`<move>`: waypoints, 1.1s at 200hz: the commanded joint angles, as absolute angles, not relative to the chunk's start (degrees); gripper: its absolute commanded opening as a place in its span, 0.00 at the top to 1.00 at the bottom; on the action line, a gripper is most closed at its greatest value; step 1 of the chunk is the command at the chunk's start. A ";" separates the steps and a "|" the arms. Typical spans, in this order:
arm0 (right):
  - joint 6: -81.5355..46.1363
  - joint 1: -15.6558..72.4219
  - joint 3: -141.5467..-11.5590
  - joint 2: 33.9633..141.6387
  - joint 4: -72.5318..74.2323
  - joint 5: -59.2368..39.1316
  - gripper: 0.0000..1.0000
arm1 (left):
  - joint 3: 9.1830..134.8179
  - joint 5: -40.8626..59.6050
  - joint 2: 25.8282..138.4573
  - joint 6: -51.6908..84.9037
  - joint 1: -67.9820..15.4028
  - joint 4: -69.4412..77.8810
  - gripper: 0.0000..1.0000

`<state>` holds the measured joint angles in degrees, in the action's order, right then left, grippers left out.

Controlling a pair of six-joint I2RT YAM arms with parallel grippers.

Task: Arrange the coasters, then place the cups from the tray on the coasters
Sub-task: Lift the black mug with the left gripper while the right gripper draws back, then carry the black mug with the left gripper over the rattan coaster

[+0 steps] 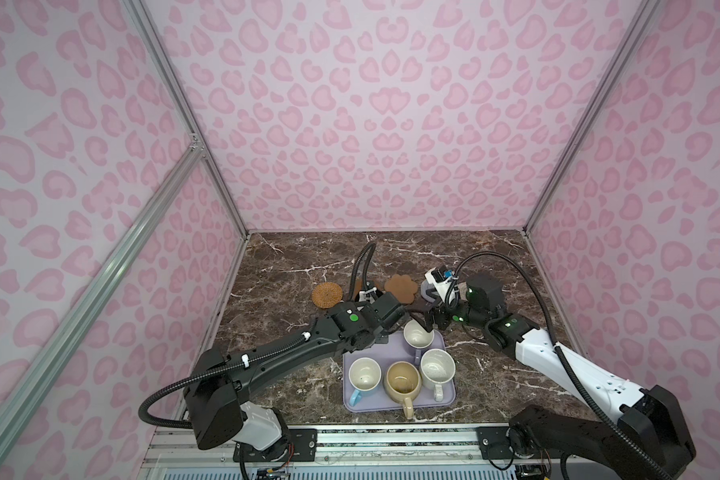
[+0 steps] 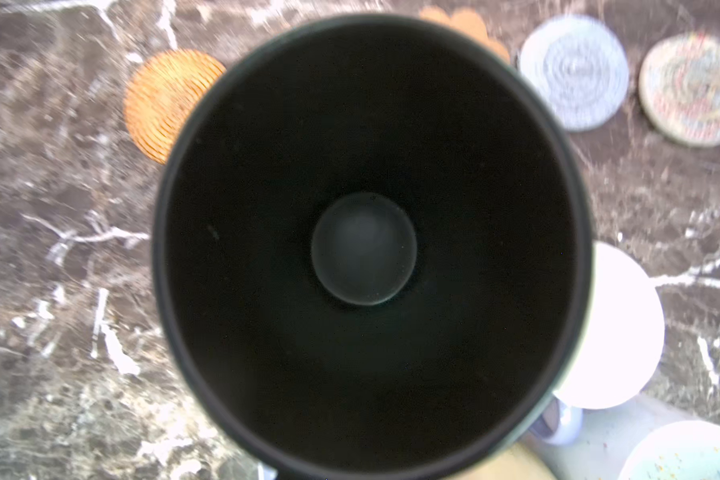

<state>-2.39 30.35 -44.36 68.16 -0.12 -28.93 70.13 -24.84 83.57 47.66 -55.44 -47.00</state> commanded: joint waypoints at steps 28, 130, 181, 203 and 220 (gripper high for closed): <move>-3.72 34.45 -48.00 72.36 2.31 -24.68 0.05 | 69.69 -25.83 79.94 40.23 -49.29 -43.28 1.00; -12.07 40.75 -59.44 86.05 2.90 -12.50 0.06 | 70.58 -22.28 81.56 29.64 -34.41 -34.15 1.00; -13.92 41.18 -62.98 91.34 2.56 -12.00 0.08 | 70.93 -22.83 86.43 24.74 -30.48 -31.01 1.00; -14.55 41.16 -64.09 92.85 2.29 -12.62 0.08 | 70.14 -21.06 88.53 24.57 -27.50 -28.78 1.00; -14.86 41.14 -64.16 93.31 2.71 -12.79 0.09 | 70.48 -21.25 90.55 24.01 -25.91 -27.86 1.00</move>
<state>-13.67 41.12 -63.88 92.58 1.89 -12.91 70.22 -20.40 88.49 25.50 -27.40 -33.71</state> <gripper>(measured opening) 0.912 0.176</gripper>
